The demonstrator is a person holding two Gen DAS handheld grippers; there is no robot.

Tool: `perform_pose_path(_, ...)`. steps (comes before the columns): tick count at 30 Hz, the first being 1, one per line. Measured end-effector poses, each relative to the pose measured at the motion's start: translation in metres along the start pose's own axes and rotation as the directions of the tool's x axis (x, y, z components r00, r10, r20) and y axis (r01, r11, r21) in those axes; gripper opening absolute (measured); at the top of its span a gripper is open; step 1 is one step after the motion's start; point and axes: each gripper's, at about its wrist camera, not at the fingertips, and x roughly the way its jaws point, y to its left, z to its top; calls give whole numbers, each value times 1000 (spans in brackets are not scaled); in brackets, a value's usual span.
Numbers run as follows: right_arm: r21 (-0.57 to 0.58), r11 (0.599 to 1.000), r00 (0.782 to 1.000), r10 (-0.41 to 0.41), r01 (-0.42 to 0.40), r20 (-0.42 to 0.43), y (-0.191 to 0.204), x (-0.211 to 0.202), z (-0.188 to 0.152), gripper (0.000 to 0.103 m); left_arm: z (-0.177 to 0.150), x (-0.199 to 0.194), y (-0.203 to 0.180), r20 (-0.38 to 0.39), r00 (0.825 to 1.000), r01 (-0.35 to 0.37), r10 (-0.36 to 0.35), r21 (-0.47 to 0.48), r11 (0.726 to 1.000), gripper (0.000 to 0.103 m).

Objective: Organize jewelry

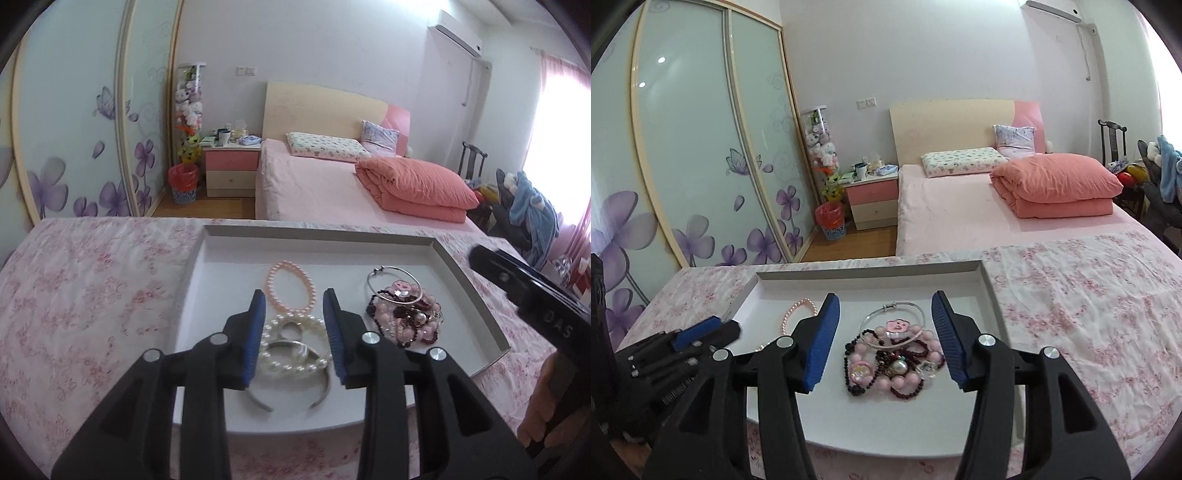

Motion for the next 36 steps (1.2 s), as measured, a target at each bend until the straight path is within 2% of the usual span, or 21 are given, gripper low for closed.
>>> perform_pose_path(3,16,1000,1000,3,-3,-13,-4,-12,-3,53,-1,-13,12,6,1000,-8,8,-26,1000,41)
perform_pose_path(6,9,1000,1000,-1,1,-19,-4,-24,-7,59,-6,-31,19,20,1000,-22,23,-24,999,50)
perform_pose_path(9,-3,1000,1000,-1,1,-22,-1,-41,-15,62,-14,-50,23,30,999,-29,29,-19,999,54)
perform_pose_path(14,-21,1000,1000,1,-2,-16,5,-72,-28,71,-31,-85,27,54,998,-30,30,-8,1000,65)
perform_pose_path(21,-58,998,999,6,-4,35,20,-116,-44,86,-57,-130,19,117,992,-51,46,39,998,84)
perform_pose_path(29,-71,997,997,9,-4,77,30,-144,-63,100,-83,-169,6,188,980,-77,59,92,993,96)
perform_pose_path(32,-71,997,996,-5,11,92,32,-151,-70,101,-91,-177,2,210,975,-98,73,112,989,99)
perform_pose_path(36,-67,997,992,-37,45,122,31,-158,-78,101,-97,-183,1,215,975,-86,64,94,992,99)
